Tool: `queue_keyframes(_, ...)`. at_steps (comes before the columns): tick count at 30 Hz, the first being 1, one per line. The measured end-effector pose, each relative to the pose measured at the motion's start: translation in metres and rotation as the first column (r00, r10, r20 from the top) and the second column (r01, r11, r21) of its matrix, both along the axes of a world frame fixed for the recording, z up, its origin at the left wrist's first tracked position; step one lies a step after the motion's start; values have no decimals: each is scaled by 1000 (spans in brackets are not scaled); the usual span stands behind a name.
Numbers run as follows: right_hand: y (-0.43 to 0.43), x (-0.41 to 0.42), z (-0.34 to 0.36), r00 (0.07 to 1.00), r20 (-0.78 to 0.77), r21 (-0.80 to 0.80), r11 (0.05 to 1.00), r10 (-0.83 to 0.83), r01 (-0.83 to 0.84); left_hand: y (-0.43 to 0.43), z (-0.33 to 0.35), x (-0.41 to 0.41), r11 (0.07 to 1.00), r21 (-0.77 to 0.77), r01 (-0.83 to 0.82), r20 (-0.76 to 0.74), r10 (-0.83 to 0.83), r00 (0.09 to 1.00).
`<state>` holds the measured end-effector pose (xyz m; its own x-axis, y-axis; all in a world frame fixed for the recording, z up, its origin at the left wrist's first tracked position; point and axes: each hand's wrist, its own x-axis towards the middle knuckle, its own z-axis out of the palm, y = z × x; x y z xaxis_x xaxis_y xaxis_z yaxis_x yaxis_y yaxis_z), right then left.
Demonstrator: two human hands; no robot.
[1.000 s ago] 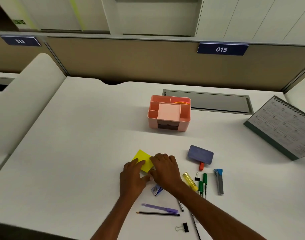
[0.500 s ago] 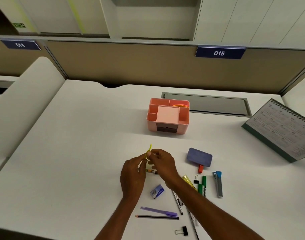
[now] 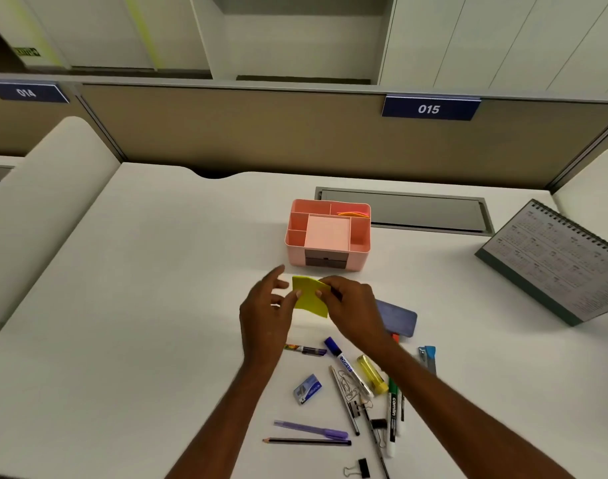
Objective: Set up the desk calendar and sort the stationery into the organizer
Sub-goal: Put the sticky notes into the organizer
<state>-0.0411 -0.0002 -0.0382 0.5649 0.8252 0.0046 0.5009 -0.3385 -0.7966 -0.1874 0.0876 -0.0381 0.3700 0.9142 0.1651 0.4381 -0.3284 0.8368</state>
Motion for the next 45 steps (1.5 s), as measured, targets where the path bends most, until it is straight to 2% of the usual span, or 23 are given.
queue_keyframes(3, 0, 18, 13, 979, 195, -7, 998, 62, -62, 15, 18, 16, 987, 115, 110, 19, -113, 993)
queue_keyframes(8, 4, 54, 31, 946, 319, 65, 994, 58, -83, 33, 34, 43, 941, 255, 222, 13, -233, 972)
queue_keyframes(11, 6, 74, 44, 934, 357, 158, 986, -13, -47, 41, 47, 65, 900, 360, 245, -1, -262, 965)
queue_keyframes(15, 13, 102, 63, 889, 438, 281, 960, -134, 6, 54, 60, 95, 874, 425, 236, 2, -262, 965)
queue_keyframes(20, 36, 134, 73, 834, 504, 332, 942, -223, 51, 76, 68, 138, 858, 465, 216, 17, -253, 967)
queue_keyframes(25, 60, 160, 75, 770, 562, 316, 939, -301, 137, 100, 68, 172, 846, 478, 238, 3, -273, 962)
queue_keyframes(29, 71, 172, 68, 757, 575, 290, 943, -310, 165, 111, 59, 190, 853, 467, 233, -31, -247, 968)
queue_keyframes(45, 79, 185, 6, 820, 546, 47, 984, -171, 174, 123, 15, 206, 905, 252, 344, -339, -250, 907)
